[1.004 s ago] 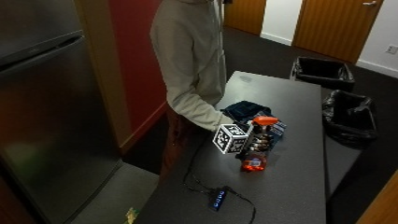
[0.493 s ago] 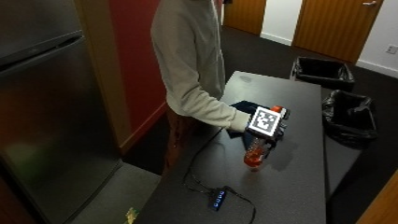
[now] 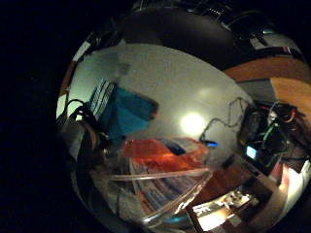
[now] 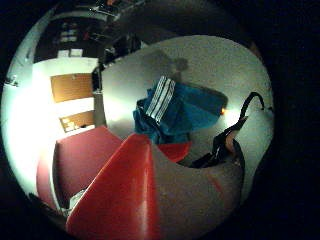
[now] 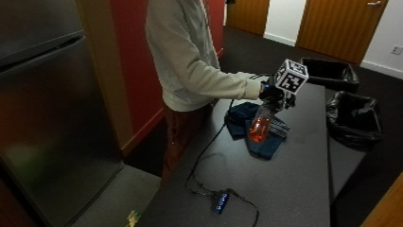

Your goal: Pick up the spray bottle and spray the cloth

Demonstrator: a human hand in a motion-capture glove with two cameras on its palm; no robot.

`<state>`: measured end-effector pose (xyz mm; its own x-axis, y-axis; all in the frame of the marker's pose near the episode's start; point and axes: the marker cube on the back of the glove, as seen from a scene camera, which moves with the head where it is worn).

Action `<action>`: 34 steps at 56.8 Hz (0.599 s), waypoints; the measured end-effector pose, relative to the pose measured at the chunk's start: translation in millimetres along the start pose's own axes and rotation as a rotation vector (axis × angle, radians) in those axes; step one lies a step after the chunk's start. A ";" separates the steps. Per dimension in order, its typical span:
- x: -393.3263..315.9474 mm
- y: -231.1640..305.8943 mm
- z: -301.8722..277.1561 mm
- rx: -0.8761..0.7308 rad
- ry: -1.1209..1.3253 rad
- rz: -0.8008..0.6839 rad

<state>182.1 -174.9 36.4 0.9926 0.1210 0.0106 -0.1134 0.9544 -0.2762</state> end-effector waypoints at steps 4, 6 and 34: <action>-15.5 6.1 -8.8 -0.057 0.137 -0.028; -22.1 7.7 -12.2 -0.078 0.198 -0.040; -131.4 3.8 6.3 -0.164 0.538 0.136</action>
<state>51.0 -185.5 40.0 0.8570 0.0427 -0.5135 -0.2756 0.8801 -0.3867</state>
